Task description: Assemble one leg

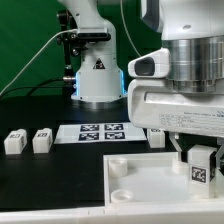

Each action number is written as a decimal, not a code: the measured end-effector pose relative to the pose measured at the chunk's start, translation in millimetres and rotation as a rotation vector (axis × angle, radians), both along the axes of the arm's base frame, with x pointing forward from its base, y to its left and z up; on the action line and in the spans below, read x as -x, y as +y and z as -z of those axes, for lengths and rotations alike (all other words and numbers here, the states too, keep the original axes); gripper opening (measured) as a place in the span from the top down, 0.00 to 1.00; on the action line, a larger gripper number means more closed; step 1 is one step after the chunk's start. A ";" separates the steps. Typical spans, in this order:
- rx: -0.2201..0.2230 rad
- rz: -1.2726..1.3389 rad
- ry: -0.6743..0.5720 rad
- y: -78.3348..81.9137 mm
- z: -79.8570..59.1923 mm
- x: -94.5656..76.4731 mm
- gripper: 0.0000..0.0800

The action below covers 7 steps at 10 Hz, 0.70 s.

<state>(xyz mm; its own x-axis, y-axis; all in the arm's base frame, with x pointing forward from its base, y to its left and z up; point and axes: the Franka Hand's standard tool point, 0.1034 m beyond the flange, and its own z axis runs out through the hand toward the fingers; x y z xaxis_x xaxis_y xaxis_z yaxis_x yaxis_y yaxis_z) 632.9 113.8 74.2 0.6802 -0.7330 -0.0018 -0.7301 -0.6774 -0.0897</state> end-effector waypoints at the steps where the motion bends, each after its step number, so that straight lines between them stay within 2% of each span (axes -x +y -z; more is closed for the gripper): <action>1: -0.010 0.175 0.016 -0.7 -0.2 0.2 0.64; 3: -0.033 0.515 0.050 0.0 -0.2 1.6 0.63; 5: -0.090 0.913 0.088 -0.2 0.5 2.1 0.63; 7: -0.116 1.119 0.104 0.1 0.1 2.2 0.63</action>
Offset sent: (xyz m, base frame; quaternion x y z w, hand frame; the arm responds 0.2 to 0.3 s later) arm 0.0115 0.0090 0.0133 0.0111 -0.0060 0.4499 0.8930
